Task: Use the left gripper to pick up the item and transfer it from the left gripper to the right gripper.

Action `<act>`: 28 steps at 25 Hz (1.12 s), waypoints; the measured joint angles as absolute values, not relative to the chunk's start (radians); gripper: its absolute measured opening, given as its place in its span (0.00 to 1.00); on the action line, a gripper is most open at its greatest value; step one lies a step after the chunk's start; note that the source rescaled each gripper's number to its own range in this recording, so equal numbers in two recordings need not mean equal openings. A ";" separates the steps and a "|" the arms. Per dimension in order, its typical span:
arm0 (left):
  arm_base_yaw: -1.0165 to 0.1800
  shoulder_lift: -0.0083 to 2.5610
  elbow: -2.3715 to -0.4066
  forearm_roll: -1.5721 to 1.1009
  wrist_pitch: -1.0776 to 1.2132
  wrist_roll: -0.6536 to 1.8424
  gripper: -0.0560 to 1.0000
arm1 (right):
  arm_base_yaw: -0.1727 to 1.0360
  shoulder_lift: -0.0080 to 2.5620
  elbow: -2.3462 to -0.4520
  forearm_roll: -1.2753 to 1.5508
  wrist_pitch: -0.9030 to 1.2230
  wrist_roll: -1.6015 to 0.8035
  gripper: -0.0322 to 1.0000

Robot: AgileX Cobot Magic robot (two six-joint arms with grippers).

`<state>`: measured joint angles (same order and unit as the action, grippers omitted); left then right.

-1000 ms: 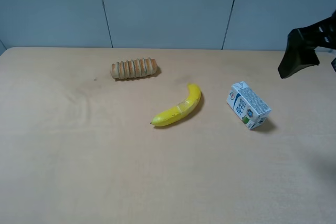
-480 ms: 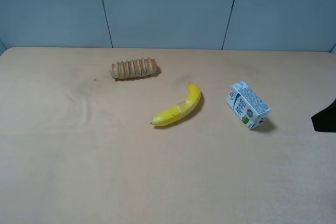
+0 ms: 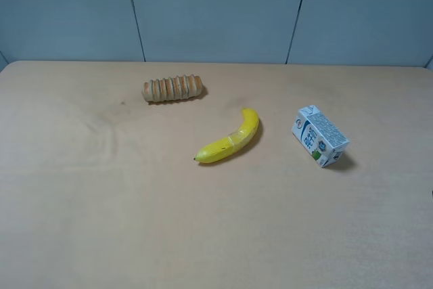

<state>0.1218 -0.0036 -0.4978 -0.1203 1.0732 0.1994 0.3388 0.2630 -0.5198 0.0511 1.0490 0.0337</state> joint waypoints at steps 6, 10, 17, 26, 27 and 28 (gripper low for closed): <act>0.122 -0.004 -0.498 -0.120 1.073 0.199 0.93 | 0.339 0.133 -0.502 0.070 1.031 0.000 1.00; 0.122 -0.004 -0.498 -0.120 1.073 0.199 0.93 | 0.339 0.111 -0.499 0.074 1.026 -0.005 1.00; 0.122 -0.004 -0.498 -0.119 1.073 0.199 0.93 | 0.339 0.109 -0.499 0.075 1.025 -0.005 1.00; 0.122 -0.004 -0.498 -0.118 1.073 0.199 0.93 | 0.300 0.096 -0.499 0.076 1.023 -0.006 1.00; 0.122 -0.004 -0.498 -0.118 1.073 0.199 0.93 | 0.277 0.084 -0.497 0.076 1.022 -0.006 1.00; 0.122 -0.004 -0.498 -0.118 1.073 0.199 0.93 | 0.246 0.067 -0.497 0.076 1.022 -0.006 1.00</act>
